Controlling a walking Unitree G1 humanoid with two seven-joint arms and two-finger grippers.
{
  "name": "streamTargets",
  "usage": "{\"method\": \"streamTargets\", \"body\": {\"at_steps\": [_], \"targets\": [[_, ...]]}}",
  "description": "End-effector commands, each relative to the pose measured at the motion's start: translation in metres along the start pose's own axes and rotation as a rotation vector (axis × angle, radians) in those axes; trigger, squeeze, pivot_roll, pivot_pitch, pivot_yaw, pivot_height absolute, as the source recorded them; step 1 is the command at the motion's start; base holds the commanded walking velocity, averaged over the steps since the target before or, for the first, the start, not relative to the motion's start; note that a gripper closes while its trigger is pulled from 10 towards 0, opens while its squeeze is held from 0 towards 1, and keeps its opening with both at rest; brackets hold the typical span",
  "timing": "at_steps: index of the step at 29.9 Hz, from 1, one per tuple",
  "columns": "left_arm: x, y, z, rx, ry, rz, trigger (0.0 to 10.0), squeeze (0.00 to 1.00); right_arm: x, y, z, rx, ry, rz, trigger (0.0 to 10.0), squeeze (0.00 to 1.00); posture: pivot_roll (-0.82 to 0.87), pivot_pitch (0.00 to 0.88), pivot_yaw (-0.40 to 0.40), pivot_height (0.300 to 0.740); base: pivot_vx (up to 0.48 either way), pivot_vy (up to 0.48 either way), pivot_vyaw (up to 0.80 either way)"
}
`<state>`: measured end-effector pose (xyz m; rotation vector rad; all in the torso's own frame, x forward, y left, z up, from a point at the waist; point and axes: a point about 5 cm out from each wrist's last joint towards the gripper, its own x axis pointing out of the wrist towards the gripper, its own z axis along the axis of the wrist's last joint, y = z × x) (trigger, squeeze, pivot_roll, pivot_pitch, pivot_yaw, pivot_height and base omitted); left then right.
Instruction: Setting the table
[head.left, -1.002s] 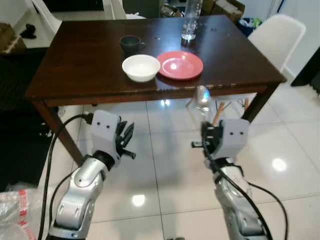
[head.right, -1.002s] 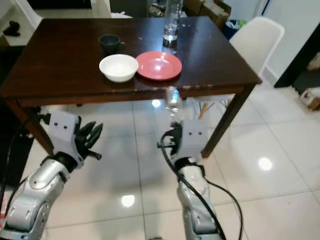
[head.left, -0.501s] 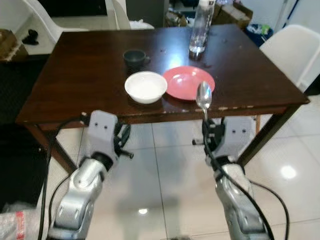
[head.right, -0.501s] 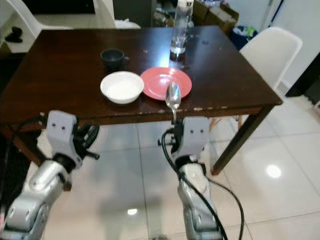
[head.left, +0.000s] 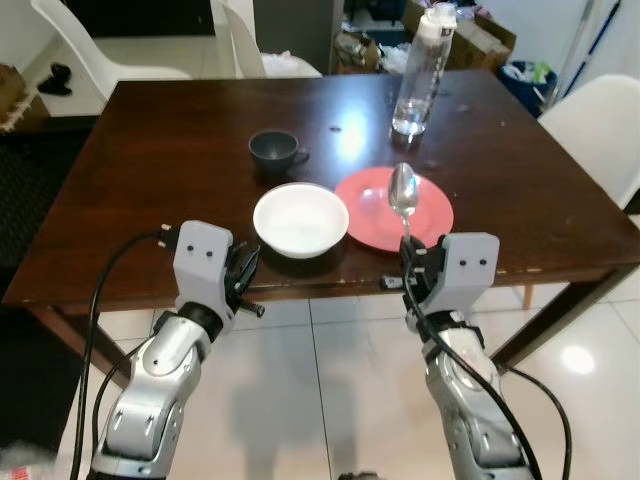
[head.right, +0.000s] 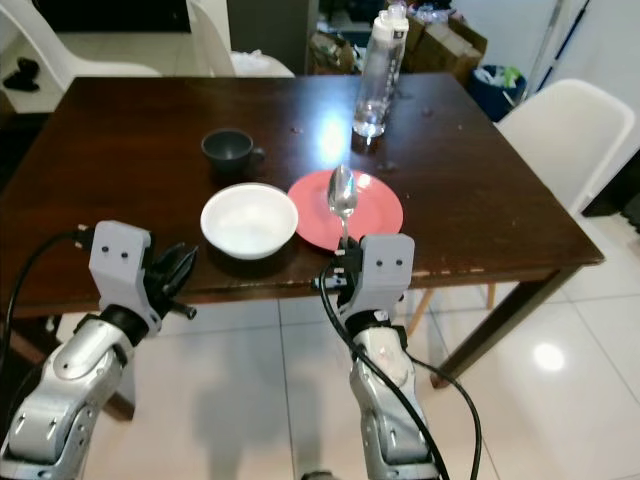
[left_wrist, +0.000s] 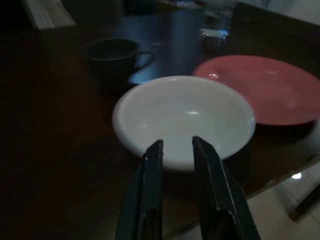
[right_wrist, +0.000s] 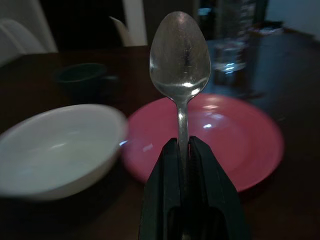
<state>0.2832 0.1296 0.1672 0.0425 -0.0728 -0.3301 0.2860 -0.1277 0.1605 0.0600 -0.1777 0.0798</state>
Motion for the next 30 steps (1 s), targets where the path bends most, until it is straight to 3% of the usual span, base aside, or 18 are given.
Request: {"method": "streamTargets", "body": {"at_steps": [1, 11, 16, 30], "targets": [[-0.0025, 0.0002, -0.0038, 0.004, 0.013, 0.001, 10.0, 0.0, -0.0006, -0.0003, 0.0013, 0.005, -0.011, -0.003, 10.0, 0.0, -0.01, 0.051, 0.053, 0.74, 0.454, 0.0, 0.0], [-0.0025, 0.0003, -0.0039, 0.004, 0.012, -0.001, 10.0, 0.0, -0.0006, -0.0008, 0.0012, -0.001, -0.01, 0.001, 10.0, 0.0, -0.02, 0.048, 0.053, 0.74, 0.455, 0.0, 0.0], [-0.0058, -0.0049, -0.0022, -0.014, 0.015, -0.054, 10.0, 0.0, -0.0005, -0.0018, 0.0006, -0.003, -0.006, 0.004, 10.0, 0.0, -0.02, 0.045, 0.053, 0.74, 0.0, 0.0, 0.0], [-0.0065, -0.0039, -0.0033, -0.006, 0.027, -0.035, 10.0, 0.0, -0.0014, -0.0021, -0.0004, 0.002, 0.0, 0.004, 10.0, 0.0, -0.02, 0.05, 0.054, 0.74, 0.0, 0.0, 0.0]]}}
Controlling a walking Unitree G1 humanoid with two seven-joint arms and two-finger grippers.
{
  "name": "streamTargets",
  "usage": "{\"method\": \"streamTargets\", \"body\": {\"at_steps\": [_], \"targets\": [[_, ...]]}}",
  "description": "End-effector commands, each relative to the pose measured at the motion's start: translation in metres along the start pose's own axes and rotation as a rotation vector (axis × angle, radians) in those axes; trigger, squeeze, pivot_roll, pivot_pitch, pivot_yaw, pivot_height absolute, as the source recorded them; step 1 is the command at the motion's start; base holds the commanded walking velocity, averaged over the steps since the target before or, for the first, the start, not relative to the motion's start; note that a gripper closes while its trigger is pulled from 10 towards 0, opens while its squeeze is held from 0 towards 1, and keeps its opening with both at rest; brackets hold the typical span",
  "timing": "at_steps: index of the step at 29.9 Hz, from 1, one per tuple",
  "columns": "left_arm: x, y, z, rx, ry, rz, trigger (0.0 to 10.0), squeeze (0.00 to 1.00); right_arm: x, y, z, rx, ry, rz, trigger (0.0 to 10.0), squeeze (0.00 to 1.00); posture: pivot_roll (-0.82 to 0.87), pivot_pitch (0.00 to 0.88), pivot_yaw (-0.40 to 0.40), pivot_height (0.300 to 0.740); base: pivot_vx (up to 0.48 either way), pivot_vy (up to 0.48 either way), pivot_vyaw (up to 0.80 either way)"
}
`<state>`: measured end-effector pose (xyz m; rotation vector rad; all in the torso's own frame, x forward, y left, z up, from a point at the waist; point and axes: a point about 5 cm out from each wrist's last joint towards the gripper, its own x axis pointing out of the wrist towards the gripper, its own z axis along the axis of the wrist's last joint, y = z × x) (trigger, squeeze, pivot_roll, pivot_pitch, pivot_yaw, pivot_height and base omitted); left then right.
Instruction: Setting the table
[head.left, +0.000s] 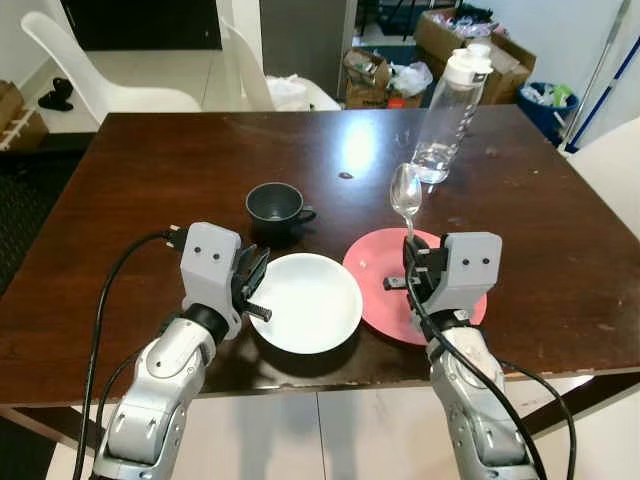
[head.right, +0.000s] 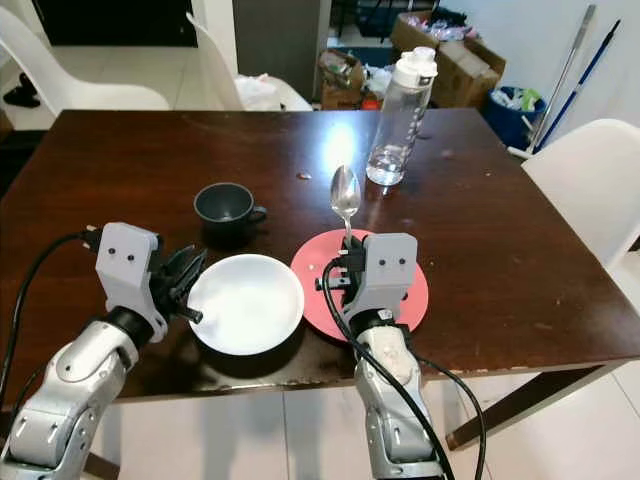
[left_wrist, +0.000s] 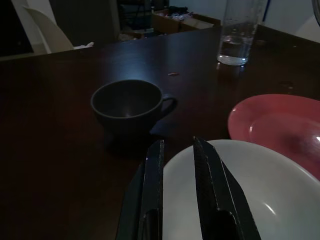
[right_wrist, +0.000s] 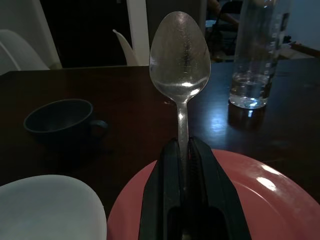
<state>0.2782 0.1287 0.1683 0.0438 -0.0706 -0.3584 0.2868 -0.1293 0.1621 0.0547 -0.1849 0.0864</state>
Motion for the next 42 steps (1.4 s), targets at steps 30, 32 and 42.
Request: {"method": "streamTargets", "body": {"at_steps": [30, 32, 42], "targets": [[0.0002, 0.0021, -0.0096, -0.03, 0.066, 0.037, 10.0, 0.0, -0.0049, 0.0011, -0.0034, 0.011, 0.016, -0.005, 10.0, 0.0, -0.02, 0.061, 0.056, 0.74, 0.0, -0.212, 0.0], [0.0003, 0.0022, -0.01, -0.035, 0.067, 0.04, 10.0, 0.0, -0.0048, 0.0012, -0.0034, 0.011, 0.015, -0.005, 10.0, 0.0, -0.02, 0.061, 0.056, 0.74, 0.0, 0.469, 0.0], [0.0011, 0.0034, -0.0107, -0.018, 0.075, 0.045, 10.0, 0.0, -0.0051, 0.0016, -0.0032, 0.014, 0.014, -0.007, 10.0, 0.0, -0.02, 0.06, 0.058, 0.74, 0.0, 0.46, 0.0]]}}
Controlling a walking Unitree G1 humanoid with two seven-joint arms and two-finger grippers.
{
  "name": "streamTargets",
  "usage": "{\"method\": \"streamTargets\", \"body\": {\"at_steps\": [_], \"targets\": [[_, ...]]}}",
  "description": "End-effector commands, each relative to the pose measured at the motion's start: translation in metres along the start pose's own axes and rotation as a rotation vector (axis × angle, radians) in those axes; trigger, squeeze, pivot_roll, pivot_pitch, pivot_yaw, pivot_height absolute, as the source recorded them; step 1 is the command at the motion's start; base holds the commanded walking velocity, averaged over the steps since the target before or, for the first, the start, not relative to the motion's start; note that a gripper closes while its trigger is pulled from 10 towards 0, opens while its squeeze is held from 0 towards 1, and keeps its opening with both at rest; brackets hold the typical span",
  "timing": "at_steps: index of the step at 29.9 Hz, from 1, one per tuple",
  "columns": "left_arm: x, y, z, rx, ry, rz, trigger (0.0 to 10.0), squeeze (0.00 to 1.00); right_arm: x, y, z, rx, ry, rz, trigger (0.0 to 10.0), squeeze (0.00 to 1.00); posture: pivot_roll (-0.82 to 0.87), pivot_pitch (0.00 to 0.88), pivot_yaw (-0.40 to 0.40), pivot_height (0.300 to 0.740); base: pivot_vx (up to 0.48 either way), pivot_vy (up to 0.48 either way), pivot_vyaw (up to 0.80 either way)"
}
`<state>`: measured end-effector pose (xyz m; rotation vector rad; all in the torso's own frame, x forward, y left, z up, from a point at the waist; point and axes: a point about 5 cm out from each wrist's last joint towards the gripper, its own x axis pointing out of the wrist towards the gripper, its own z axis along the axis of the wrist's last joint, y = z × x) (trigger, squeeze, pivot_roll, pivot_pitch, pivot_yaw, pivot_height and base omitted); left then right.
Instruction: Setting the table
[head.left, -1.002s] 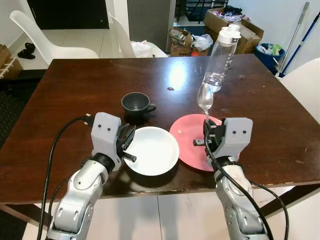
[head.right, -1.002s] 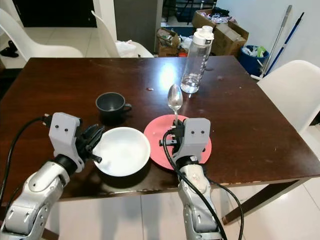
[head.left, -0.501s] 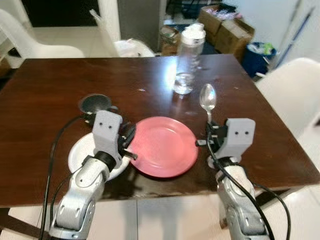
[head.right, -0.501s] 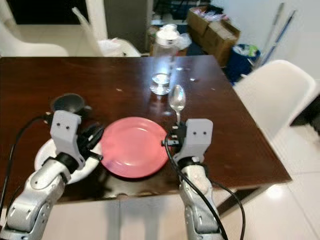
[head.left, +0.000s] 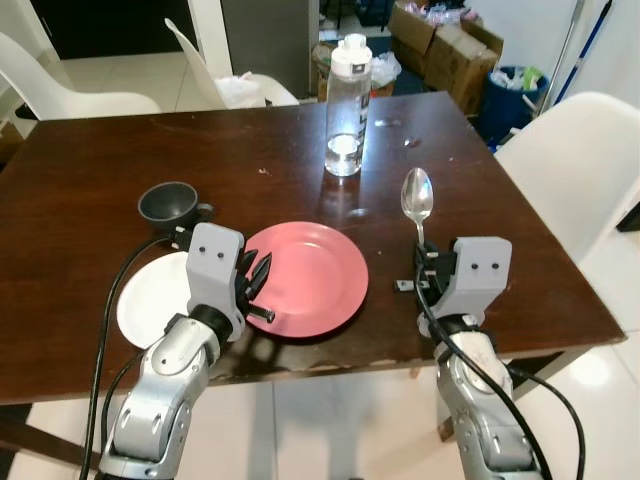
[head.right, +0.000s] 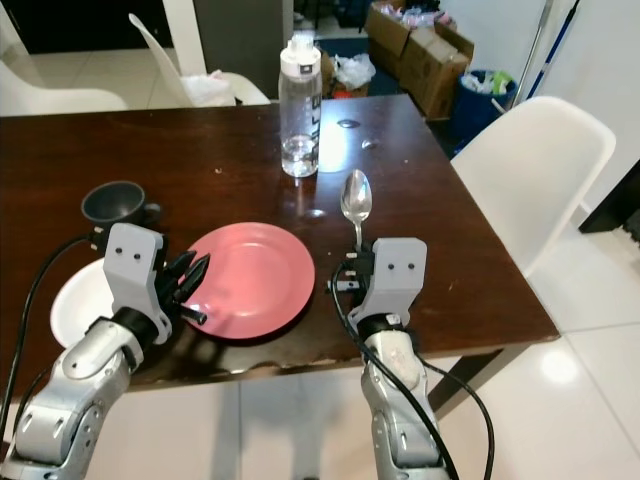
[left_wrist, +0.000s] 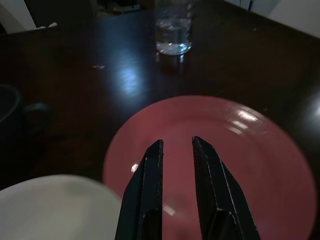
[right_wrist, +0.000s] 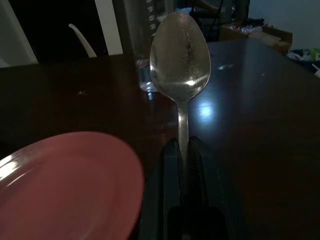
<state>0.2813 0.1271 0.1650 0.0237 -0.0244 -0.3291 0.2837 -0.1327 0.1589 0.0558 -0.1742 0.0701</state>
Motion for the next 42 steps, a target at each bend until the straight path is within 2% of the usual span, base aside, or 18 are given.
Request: {"method": "streamTargets", "body": {"at_steps": [1, 15, 19, 22, 26, 29, 32, 37, 39, 42], "targets": [[-0.002, 0.004, -0.007, 0.019, 0.028, 0.014, 10.0, 0.0, -0.001, 0.005, -0.001, 0.014, 0.004, 0.009, 10.0, 0.0, -0.02, 0.06, 0.058, 0.74, 0.0, 0.0, 0.0], [-0.003, 0.003, -0.005, 0.007, 0.02, 0.005, 10.0, 0.0, -0.002, 0.005, -0.001, 0.013, 0.007, 0.011, 10.0, 0.0, -0.02, 0.06, 0.06, 0.74, 0.0, 0.0, 0.0], [-0.003, 0.004, -0.006, 0.009, 0.03, 0.005, 10.0, 0.0, 0.001, 0.003, -0.003, 0.002, 0.041, 0.036, 10.0, 0.0, -0.02, 0.059, 0.061, 0.74, 0.0, 0.0, 0.0], [-0.005, 0.015, -0.008, 0.051, 0.081, 0.016, 10.0, 0.0, 0.008, -0.002, -0.01, 0.03, 0.165, 0.103, 10.0, 0.0, -0.02, 0.058, 0.064, 0.74, 0.0, 0.0, 0.0], [-0.008, 0.026, -0.004, 0.058, 0.096, 0.009, 10.0, 0.0, 0.012, -0.007, -0.013, 0.023, 0.221, 0.133, 10.0, 0.0, -0.02, 0.057, 0.061, 0.74, 0.0, 0.0, 0.0], [-0.017, 0.055, 0.017, 0.08, 0.079, -0.01, 10.0, 0.0, 0.016, -0.015, -0.016, 0.025, 0.296, 0.178, 10.0, 0.0, 0.0, 0.059, 0.053, 0.74, 0.0, 0.0, 0.0], [-0.022, 0.066, 0.033, 0.109, 0.059, -0.037, 10.0, 0.0, 0.019, -0.024, -0.019, -0.027, 0.332, 0.171, 10.0, 0.0, 0.0, 0.059, 0.05, 0.74, 0.0, 0.0, 0.0], [-0.023, 0.062, 0.039, 0.111, 0.052, -0.086, 10.0, 0.0, 0.019, -0.038, -0.024, -0.049, 0.378, 0.138, 10.0, 0.0, 0.0, 0.06, 0.053, 0.74, 0.0, 0.0, 0.0], [-0.023, 0.056, 0.041, 0.118, 0.053, -0.126, 10.0, 0.0, 0.022, -0.048, -0.025, -0.056, 0.391, 0.131, 10.0, 0.0, 0.0, 0.061, 0.061, 0.74, 0.0, 0.0, 0.0], [-0.024, 0.05, 0.046, 0.116, 0.048, -0.173, 10.0, 0.0, 0.027, -0.049, -0.019, -0.032, 0.362, 0.166, 10.0, 0.0, 0.01, 0.063, 0.068, 0.74, 0.0, 0.0, 0.0]]}}
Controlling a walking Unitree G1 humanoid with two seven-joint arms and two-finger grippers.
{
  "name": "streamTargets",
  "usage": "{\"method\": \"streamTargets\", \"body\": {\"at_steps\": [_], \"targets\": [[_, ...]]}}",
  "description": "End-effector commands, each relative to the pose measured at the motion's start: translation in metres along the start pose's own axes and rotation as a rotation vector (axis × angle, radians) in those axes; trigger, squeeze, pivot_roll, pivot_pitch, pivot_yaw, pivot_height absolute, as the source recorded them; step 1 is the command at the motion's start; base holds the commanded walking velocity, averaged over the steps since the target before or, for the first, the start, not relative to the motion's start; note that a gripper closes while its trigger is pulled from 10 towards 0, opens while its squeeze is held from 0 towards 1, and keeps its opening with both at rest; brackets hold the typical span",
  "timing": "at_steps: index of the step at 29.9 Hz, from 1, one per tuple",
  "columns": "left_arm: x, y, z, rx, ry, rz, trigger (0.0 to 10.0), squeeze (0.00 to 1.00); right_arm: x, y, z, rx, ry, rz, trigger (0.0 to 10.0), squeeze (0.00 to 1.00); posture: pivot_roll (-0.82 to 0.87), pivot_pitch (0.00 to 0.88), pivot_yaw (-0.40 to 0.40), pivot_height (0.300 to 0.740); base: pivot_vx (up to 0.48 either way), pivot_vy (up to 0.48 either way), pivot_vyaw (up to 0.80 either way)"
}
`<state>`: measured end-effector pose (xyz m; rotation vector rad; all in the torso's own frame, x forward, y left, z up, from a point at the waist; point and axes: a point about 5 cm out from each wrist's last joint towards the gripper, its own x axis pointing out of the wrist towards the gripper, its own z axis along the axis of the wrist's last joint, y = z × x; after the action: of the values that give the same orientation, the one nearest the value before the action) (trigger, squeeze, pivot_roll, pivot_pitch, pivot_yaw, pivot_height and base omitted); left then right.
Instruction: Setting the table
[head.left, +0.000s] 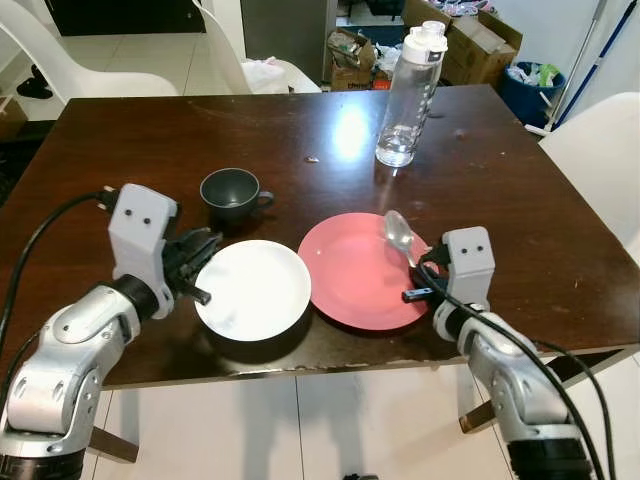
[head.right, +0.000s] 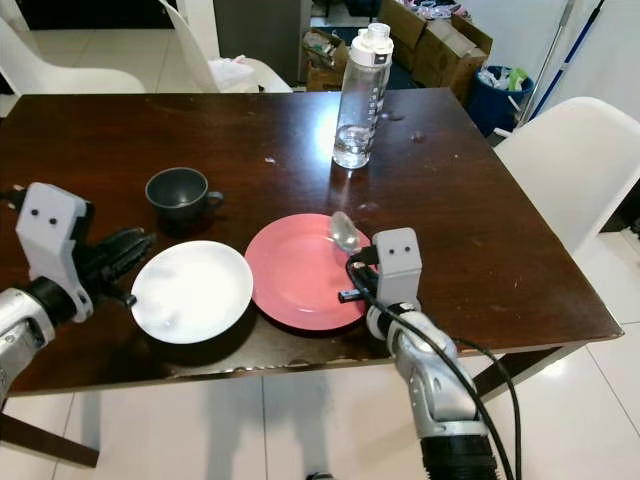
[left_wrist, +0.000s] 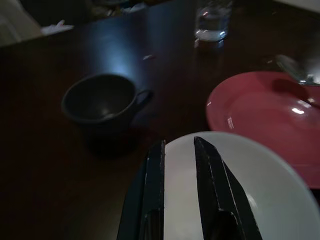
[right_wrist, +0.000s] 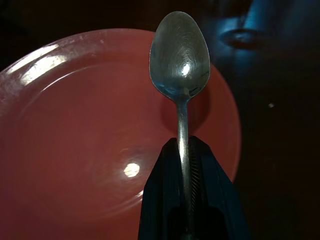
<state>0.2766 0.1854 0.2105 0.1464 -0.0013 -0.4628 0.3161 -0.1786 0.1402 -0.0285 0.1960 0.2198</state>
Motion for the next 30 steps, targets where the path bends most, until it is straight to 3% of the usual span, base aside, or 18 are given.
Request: {"method": "streamTargets", "body": {"at_steps": [1, 11, 21, 30], "targets": [[-0.001, -0.006, 0.005, 0.001, 0.003, -0.056, 10.0, 0.0, 0.002, 0.0, 0.005, 0.022, -0.025, 0.03, 10.0, 0.0, 0.01, 0.063, 0.068, 0.74, 0.0, 0.0, 0.0], [-0.02, -0.021, 0.016, 0.091, 0.051, -0.278, 10.0, 0.0, 0.02, 0.007, 0.01, 0.023, -0.014, 0.089, 10.0, 0.0, 0.04, 0.074, 0.07, 0.74, 0.0, 0.0, 0.0], [-0.027, -0.028, 0.019, 0.095, 0.062, -0.306, 10.0, 0.0, 0.034, 0.007, 0.012, 0.041, -0.019, 0.094, 10.0, 0.0, 0.09, 0.09, 0.074, 0.74, 0.0, 0.0, 0.0], [-0.031, -0.03, 0.021, 0.096, 0.074, -0.315, 10.0, 0.0, 0.046, 0.022, 0.012, 0.062, -0.018, 0.129, 10.0, 0.0, 0.1, 0.103, 0.067, 0.74, 0.0, 0.0, 0.0]]}}
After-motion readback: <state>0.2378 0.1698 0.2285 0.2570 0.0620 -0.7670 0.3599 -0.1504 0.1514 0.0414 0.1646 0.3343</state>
